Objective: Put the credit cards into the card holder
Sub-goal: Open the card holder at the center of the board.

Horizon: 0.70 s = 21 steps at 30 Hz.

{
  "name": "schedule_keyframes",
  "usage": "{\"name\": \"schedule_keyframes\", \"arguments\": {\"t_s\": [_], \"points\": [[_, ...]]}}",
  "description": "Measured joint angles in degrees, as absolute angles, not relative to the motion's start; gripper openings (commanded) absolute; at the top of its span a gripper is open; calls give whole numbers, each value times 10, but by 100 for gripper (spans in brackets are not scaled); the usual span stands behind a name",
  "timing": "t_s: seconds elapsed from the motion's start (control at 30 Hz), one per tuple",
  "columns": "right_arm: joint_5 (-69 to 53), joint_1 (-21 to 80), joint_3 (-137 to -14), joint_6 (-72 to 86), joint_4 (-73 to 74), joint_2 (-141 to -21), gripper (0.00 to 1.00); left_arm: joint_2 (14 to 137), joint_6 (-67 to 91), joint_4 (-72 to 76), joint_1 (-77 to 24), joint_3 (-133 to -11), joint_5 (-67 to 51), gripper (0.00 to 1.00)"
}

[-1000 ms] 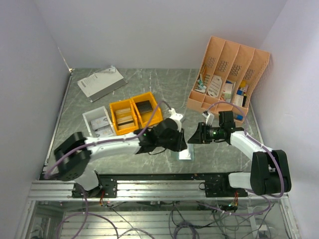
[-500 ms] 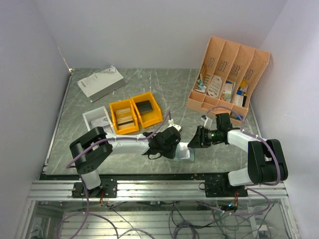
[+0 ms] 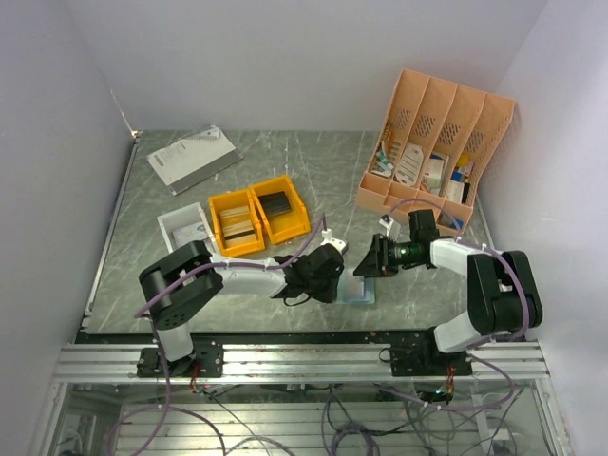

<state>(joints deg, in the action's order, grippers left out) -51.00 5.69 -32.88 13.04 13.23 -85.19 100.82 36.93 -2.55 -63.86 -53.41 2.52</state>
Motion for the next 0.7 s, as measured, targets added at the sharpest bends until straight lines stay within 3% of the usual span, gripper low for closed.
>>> {"name": "schedule_keyframes", "arguments": {"t_s": [0.1, 0.3, 0.53, 0.7], "points": [[-553, 57, -376, 121, 147, -885, 50, 1015, 374, -6, -639, -534, 26, 28], [-604, 57, -480, 80, 184, -940, 48, 1035, 401, 50, -634, -534, 34, 29], [-615, 61, -474, 74, 209, -964, 41, 1059, 429, 129, -624, -529, 29, 30], [-653, 65, -489, 69, 231, -964, 49, 1060, 440, 161, -618, -515, 18, 31]]}}
